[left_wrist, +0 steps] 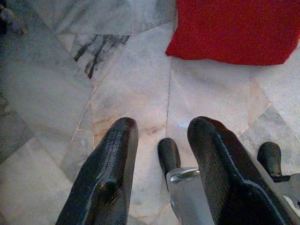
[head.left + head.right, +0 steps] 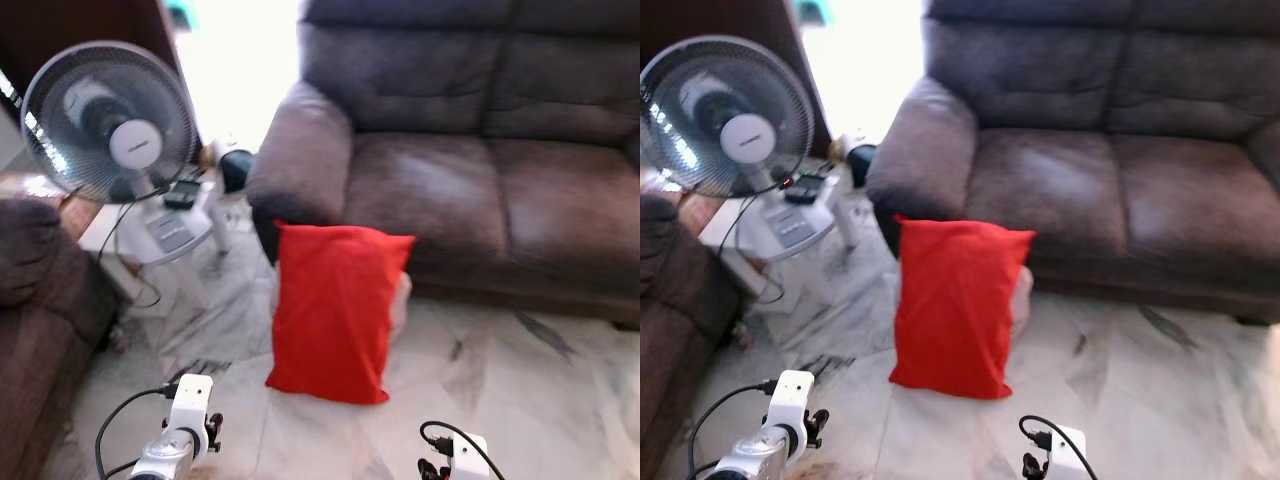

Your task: Move the pillow to the sofa from floor

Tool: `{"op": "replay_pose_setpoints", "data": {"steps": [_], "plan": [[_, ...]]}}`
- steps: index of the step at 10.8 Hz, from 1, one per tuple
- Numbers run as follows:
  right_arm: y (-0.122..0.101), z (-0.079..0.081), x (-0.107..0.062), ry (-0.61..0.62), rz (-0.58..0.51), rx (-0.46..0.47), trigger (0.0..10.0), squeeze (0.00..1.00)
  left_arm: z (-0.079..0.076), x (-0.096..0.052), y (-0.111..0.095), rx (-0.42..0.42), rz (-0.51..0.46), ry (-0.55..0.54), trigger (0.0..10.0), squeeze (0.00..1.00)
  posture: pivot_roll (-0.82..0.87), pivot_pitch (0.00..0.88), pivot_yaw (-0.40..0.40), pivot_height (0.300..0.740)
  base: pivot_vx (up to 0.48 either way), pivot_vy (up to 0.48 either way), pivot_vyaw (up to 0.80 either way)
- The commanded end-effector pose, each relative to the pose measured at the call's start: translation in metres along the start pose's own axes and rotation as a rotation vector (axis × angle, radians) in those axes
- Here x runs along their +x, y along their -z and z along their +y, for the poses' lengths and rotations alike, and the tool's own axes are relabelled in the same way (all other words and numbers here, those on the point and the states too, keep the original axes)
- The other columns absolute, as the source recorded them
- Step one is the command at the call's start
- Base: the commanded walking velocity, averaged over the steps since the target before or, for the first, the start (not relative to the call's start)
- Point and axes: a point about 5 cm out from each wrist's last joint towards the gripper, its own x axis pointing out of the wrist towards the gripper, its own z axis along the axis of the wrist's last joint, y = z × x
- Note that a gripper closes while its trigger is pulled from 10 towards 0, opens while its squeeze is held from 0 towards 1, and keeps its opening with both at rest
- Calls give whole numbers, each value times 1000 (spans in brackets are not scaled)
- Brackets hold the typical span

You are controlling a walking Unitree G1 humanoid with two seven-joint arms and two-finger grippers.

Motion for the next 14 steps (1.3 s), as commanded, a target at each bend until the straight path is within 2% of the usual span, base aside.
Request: {"op": "replay_pose_setpoints", "data": {"steps": [1,9,14], "plan": [[4,0,-1,2,16,1,10000,0,2,-1,6,-10,17,-5,10000,0,1,74,11,740,281,0,0],[4,1,0,4,16,-4,10000,0,2,-1,5,-4,21,1,10000,0,2,76,12,740,282,0,0],[3,0,-1,-2,17,-11,10000,0,0,-1,5,-7,19,4,10000,0,0,77,-2,740,0,0,0]]}}
